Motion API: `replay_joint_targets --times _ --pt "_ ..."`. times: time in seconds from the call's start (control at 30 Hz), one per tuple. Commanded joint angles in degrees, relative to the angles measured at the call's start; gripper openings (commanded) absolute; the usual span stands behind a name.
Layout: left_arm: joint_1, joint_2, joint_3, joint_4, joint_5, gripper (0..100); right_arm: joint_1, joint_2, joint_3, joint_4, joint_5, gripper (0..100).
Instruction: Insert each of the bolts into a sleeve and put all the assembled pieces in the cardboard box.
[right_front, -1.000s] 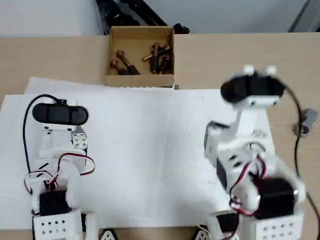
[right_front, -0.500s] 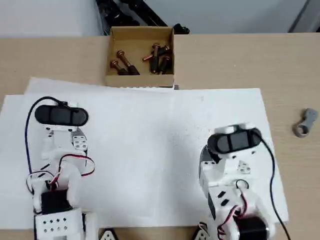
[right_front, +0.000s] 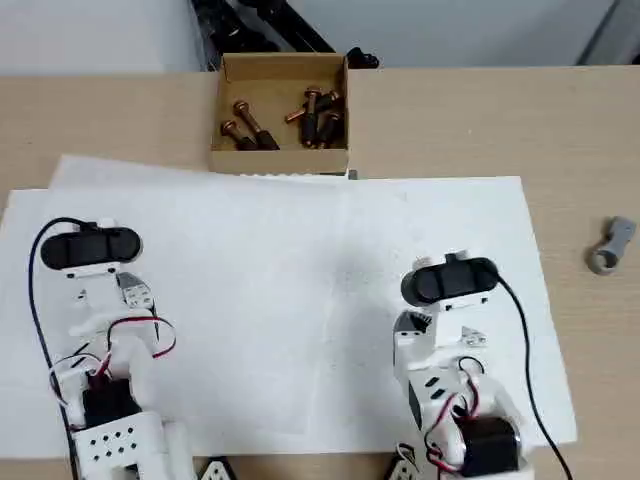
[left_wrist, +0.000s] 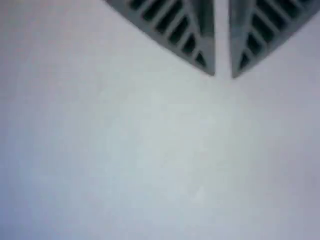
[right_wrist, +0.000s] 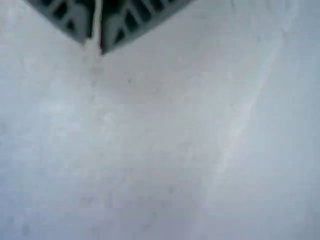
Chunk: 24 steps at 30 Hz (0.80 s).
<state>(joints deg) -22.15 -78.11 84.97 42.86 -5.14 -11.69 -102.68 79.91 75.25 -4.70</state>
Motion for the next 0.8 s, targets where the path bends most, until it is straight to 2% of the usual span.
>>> replay_joint_targets --times 0.0,0.3,0.77 --pt "-0.4 -0.7 1.5 -1.7 0.5 1 0.4 -0.2 1.8 0.5 0.3 0.4" --pt "3.4 -0.7 4.3 -1.4 0.5 1 0.4 -0.2 9.7 0.1 0.2 0.4" --pt "3.3 -0.7 4.1 0.8 0.4 1 0.3 -0.2 9.8 0.1 0.2 0.4"
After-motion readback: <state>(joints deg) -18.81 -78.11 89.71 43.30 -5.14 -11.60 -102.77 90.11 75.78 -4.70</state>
